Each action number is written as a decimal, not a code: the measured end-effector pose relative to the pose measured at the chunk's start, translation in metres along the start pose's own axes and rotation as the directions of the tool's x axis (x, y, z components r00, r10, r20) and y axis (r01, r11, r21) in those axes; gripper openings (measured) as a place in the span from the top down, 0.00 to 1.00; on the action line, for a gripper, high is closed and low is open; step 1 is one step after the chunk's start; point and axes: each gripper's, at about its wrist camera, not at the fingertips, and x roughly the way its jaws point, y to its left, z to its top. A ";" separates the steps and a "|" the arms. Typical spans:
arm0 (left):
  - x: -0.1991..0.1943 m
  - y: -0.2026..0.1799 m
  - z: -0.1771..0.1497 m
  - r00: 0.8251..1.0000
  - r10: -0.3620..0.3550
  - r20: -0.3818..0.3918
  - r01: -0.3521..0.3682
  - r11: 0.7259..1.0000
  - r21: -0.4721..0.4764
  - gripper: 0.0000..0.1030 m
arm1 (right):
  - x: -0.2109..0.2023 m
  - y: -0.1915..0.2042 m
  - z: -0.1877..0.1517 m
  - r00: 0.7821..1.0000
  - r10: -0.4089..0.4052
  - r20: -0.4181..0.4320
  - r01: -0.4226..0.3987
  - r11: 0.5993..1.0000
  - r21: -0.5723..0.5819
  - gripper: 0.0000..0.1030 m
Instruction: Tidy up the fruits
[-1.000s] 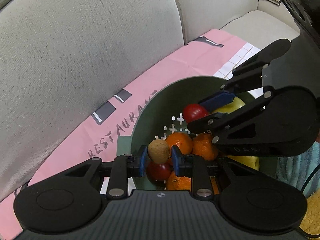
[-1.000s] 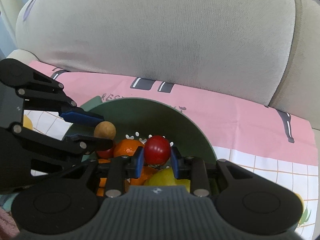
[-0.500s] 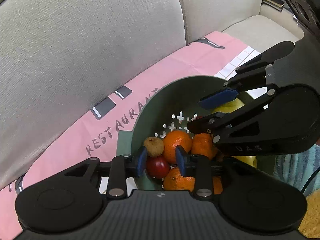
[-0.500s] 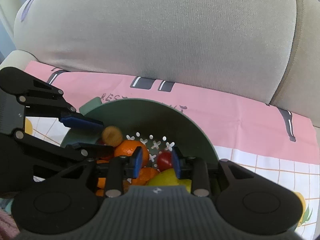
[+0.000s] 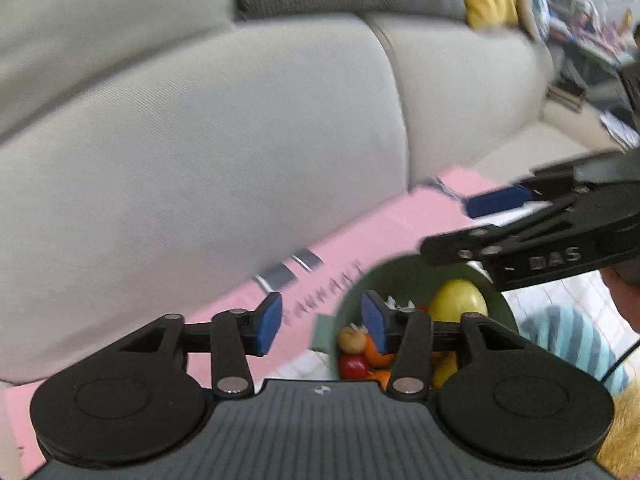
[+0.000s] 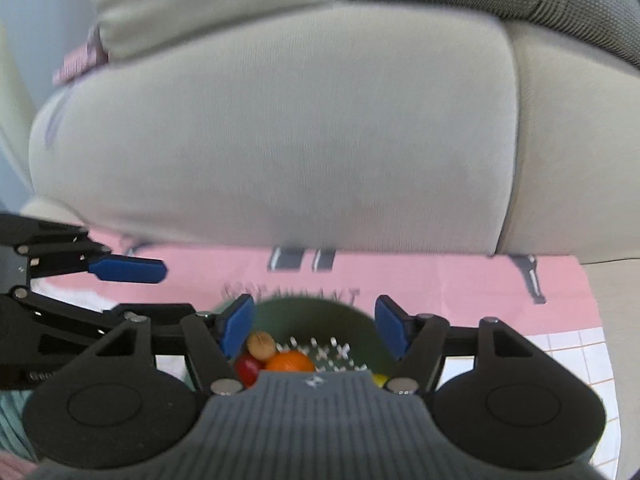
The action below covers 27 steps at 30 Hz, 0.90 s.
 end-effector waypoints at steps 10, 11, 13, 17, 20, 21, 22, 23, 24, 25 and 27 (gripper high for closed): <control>-0.094 0.010 -0.014 0.957 0.160 0.242 -0.144 0.986 -0.082 0.14 | -0.069 0.037 -0.016 0.990 -0.039 0.137 0.037 0.999 0.017 0.11; -0.102 0.009 -0.018 0.951 0.177 0.254 -0.161 0.983 -0.082 0.14 | -0.074 0.042 -0.021 0.988 -0.050 0.145 0.049 0.999 0.011 0.10; -0.112 0.005 -0.024 0.942 0.210 0.262 -0.196 0.977 -0.081 0.08 | -0.081 0.051 -0.029 0.985 -0.074 0.153 0.076 0.997 -0.009 0.09; -0.128 -0.006 -0.038 0.916 0.296 0.272 -0.284 0.955 -0.083 0.07 | -0.093 0.067 -0.049 0.980 -0.107 0.168 0.113 0.993 -0.024 0.05; -0.137 -0.017 -0.053 0.893 0.356 0.276 -0.348 0.934 -0.081 0.07 | -0.096 0.078 -0.066 0.984 -0.096 0.153 0.099 0.995 -0.013 0.04; -0.139 -0.019 -0.058 0.890 0.364 0.274 -0.354 0.931 -0.088 0.07 | -0.097 0.082 -0.071 0.985 -0.096 0.146 0.099 0.995 -0.012 0.04; -0.141 -0.021 -0.062 0.891 0.364 0.272 -0.350 0.932 -0.098 0.07 | -0.096 0.086 -0.075 0.985 -0.102 0.138 0.105 0.994 -0.014 0.04; -0.141 -0.022 -0.067 0.895 0.355 0.268 -0.338 0.935 -0.110 0.07 | -0.095 0.091 -0.080 0.985 -0.114 0.130 0.118 0.993 -0.026 0.04; -0.142 -0.022 -0.072 0.901 0.345 0.263 -0.323 0.938 -0.124 0.07 | -0.094 0.096 -0.084 0.984 -0.123 0.127 0.129 0.991 -0.042 0.04; -0.142 -0.021 -0.077 0.909 0.331 0.252 -0.305 0.942 -0.139 0.07 | -0.094 0.100 -0.089 0.983 -0.135 0.128 0.143 0.988 -0.060 0.04; -0.139 -0.020 -0.085 0.925 0.307 0.221 -0.275 0.947 -0.165 0.07 | -0.093 0.107 -0.098 0.980 -0.152 0.129 0.163 0.983 -0.082 0.04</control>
